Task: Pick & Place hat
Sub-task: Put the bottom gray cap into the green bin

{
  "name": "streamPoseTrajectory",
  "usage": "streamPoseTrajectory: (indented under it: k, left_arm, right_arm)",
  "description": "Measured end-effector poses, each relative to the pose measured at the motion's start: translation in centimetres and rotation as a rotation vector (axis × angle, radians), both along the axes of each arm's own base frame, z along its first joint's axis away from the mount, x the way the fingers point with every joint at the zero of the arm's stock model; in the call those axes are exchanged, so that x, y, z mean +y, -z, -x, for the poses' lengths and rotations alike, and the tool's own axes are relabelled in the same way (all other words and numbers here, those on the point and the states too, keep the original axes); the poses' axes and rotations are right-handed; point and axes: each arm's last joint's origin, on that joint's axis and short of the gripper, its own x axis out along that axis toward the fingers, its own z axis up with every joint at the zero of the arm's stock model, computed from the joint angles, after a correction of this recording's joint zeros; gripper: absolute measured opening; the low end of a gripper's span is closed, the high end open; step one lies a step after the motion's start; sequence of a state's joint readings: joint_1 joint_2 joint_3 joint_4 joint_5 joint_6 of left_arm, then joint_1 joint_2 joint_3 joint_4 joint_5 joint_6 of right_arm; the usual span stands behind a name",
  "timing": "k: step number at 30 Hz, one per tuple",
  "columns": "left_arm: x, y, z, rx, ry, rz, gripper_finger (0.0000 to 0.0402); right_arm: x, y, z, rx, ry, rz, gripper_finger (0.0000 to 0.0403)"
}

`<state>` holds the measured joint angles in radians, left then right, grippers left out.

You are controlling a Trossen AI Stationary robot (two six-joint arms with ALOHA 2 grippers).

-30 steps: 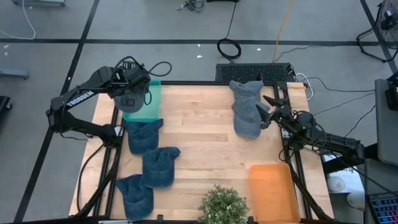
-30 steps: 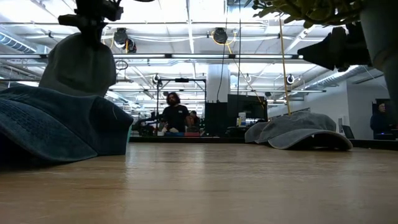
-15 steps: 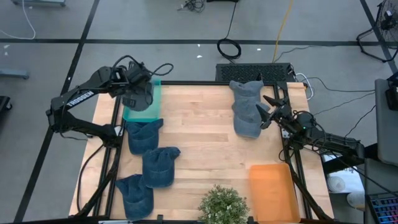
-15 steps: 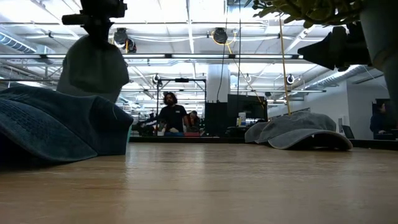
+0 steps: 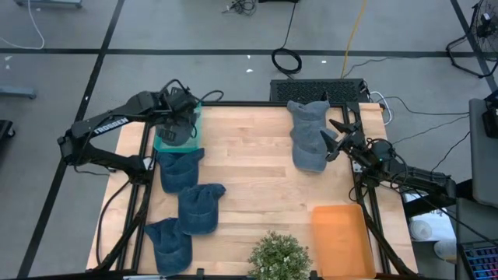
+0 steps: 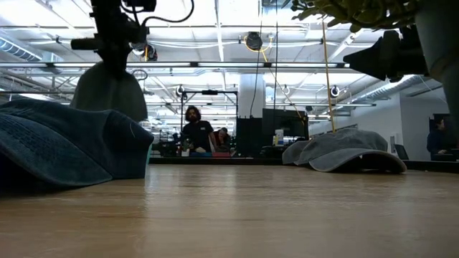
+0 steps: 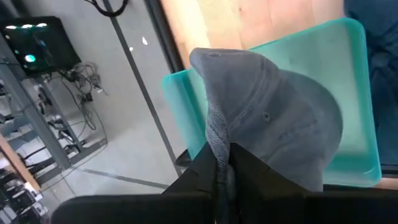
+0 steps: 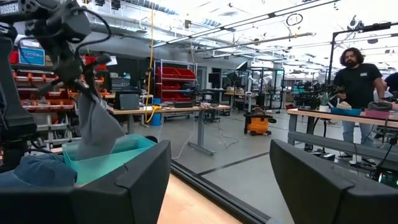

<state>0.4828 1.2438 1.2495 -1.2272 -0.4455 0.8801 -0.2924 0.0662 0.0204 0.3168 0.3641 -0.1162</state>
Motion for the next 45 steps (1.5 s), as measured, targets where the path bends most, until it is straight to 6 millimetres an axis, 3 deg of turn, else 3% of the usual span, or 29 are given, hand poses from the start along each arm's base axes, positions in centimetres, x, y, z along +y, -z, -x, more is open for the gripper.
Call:
streamPoseTrajectory:
  k: [10, 16, 26, 36, 45]
  left_arm:
    - [0.2, 0.9, -0.4, -0.041, -0.003, 0.002, 0.0024]
    - [0.5, 0.9, -0.3, -0.046, -0.032, -0.005, 0.0056]
    - [1.1, 0.9, 0.1, -0.072, -0.12, -0.012, 0.0031]
    - [2.4, 0.9, 0.9, -0.13, -0.267, -0.013, 0.011]
    - [3.6, 0.3, 0.5, -0.235, -0.319, -0.115, 0.0187]
  right_arm:
    - [0.0, 0.0, 0.0, 0.0, 0.0, 0.0, 0.0262]
    - [0.0, 0.0, 0.0, 0.0, 0.0, 0.0, 0.0259]
    - [0.0, 0.0, 0.0, 0.0, 0.001, 0.0, 0.0262]
    - [0.0, 0.0, 0.0, 0.0, 0.0, 0.0, 0.0261]
    - [0.0, 0.0, 0.0, 0.0, 0.0, 0.0, 0.0263]
